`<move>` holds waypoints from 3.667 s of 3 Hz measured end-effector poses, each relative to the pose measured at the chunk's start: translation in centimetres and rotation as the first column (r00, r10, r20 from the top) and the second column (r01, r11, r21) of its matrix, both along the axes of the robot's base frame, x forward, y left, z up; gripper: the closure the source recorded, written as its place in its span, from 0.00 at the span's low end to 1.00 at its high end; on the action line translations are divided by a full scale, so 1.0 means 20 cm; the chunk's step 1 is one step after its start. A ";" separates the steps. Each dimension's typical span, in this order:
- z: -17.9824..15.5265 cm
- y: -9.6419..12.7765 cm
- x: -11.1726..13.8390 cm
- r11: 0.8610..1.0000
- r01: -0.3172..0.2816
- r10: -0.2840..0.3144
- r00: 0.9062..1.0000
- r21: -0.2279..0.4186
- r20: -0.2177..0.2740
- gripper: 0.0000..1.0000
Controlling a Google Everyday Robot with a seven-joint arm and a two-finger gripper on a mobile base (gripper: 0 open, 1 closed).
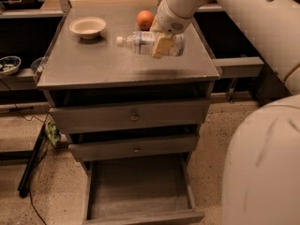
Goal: Place blue plastic bottle into bottom drawer
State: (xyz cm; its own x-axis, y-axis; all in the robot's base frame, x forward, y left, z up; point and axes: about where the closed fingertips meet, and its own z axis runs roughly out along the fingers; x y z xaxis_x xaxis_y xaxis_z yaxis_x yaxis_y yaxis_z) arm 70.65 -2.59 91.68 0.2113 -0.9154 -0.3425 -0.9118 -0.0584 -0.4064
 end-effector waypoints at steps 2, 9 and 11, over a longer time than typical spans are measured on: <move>-0.06 -0.01 -0.23 1.000 0.025 -0.025 1.000 0.006 0.003 1.00; -0.58 -0.01 -0.78 0.999 0.035 -0.031 0.986 0.018 -0.162 1.00; -0.62 0.05 -0.90 0.999 0.045 -0.041 0.977 0.015 -0.210 1.00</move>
Offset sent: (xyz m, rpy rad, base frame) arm -0.0838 -0.0079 -0.0175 0.0137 -0.0056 -0.0504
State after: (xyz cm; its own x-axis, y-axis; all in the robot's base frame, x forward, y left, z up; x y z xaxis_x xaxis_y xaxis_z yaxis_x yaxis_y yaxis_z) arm 52.59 -1.55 79.20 0.0940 -0.9146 -0.3932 -0.9782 -0.0115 -0.2072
